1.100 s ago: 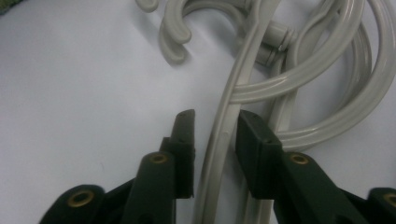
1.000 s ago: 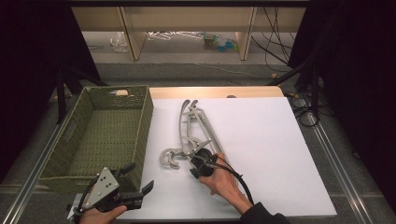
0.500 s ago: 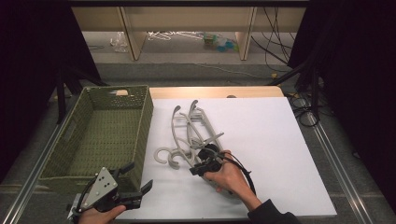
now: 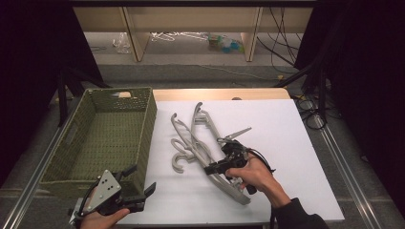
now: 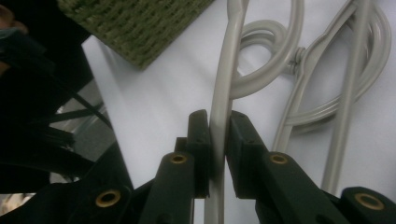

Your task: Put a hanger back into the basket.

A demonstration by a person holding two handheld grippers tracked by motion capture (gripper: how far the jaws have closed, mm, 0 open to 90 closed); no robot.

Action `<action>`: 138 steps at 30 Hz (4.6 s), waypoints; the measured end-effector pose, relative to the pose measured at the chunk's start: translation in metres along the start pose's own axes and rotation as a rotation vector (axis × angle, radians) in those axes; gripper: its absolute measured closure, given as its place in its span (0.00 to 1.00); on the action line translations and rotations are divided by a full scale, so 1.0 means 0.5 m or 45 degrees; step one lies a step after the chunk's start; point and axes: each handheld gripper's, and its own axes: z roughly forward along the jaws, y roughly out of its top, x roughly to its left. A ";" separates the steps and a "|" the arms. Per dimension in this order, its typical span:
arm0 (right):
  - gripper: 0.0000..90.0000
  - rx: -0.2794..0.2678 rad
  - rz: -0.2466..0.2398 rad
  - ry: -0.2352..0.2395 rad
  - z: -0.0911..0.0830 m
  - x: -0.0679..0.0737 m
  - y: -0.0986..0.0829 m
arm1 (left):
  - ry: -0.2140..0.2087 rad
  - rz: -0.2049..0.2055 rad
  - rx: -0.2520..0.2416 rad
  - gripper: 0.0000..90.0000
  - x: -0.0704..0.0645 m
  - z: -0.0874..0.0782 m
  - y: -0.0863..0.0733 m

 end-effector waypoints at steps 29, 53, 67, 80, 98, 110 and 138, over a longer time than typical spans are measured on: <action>0.91 0.069 -0.123 0.306 -0.076 0.013 -0.057 | -0.349 0.497 0.402 0.44 -0.042 0.210 0.073; 0.60 -0.023 -0.267 -0.035 -0.154 -0.011 -0.045 | -0.457 0.737 0.491 0.83 -0.082 0.248 0.102; 0.41 -0.270 -0.192 -0.276 -0.242 0.015 -0.034 | -0.302 0.273 0.513 0.88 -0.057 0.244 0.145; 0.36 -0.229 -0.250 -0.167 -0.174 0.041 -0.060 | -0.349 -0.145 0.394 0.88 0.006 0.142 0.195; 0.30 -0.187 -0.219 -0.184 -0.120 0.026 -0.097 | -0.328 -0.311 0.255 0.88 0.097 0.038 0.303; 0.30 -0.176 -0.191 -0.194 -0.116 0.013 -0.106 | -0.054 -0.305 0.241 0.88 0.236 -0.041 0.334; 0.31 -0.142 -0.189 -0.181 -0.102 0.010 -0.110 | 0.191 -0.158 0.457 0.88 0.448 -0.059 0.218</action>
